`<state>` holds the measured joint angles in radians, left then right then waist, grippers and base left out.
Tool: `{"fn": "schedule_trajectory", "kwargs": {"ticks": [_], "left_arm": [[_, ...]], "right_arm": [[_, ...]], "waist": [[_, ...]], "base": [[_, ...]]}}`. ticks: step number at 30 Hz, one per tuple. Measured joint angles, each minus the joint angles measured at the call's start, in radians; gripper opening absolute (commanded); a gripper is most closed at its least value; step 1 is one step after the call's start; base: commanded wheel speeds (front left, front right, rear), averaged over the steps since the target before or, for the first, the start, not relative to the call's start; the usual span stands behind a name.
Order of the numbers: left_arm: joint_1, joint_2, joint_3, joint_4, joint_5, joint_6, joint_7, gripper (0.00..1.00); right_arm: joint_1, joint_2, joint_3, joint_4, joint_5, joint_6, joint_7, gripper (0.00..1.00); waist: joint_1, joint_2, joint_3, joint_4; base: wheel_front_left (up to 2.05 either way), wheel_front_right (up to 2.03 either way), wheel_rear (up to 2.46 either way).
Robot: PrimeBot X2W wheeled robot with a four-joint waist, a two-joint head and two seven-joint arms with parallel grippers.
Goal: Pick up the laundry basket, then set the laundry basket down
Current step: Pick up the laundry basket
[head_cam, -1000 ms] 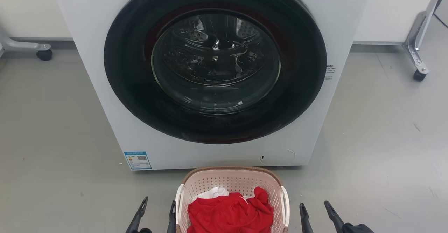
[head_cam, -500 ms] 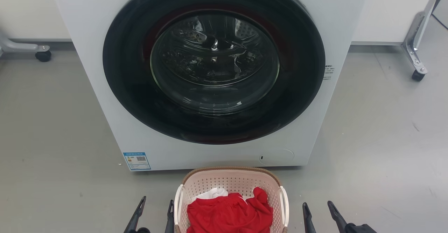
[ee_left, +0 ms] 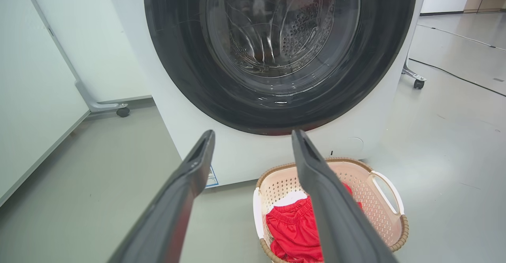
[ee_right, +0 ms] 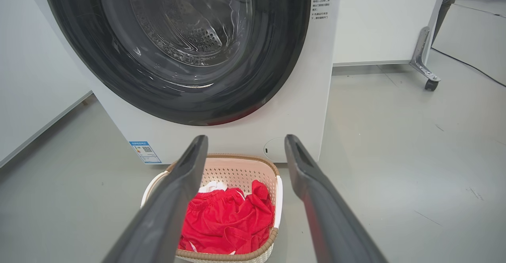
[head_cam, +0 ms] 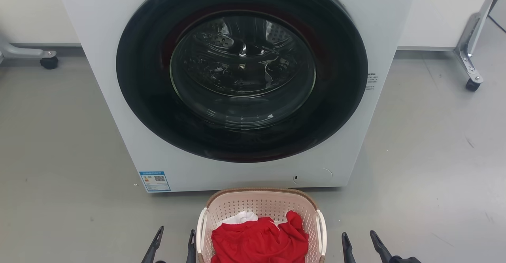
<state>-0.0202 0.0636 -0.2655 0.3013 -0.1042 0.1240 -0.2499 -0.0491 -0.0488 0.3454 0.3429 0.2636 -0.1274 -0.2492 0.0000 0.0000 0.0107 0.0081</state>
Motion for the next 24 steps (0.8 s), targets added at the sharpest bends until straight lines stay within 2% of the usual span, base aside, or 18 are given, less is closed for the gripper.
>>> {"fn": "schedule_trajectory", "kwargs": {"ticks": [13,24], "left_arm": [[-0.003,-0.001,0.007,-0.018,0.000,0.000,0.000,1.00],[-0.139,0.001,0.024,0.009,0.000,-0.010,0.000,1.00]], "right_arm": [[-0.016,0.000,-0.003,-0.029,0.004,0.000,0.000,1.00],[-0.187,0.000,-0.017,0.022,0.007,0.004,0.000,1.00]], "waist": [[0.0000,0.0000,0.073,0.001],[0.0001,0.0000,0.207,-0.006]], "base": [[0.00,0.00,0.00],[0.00,0.00,0.00]]}}
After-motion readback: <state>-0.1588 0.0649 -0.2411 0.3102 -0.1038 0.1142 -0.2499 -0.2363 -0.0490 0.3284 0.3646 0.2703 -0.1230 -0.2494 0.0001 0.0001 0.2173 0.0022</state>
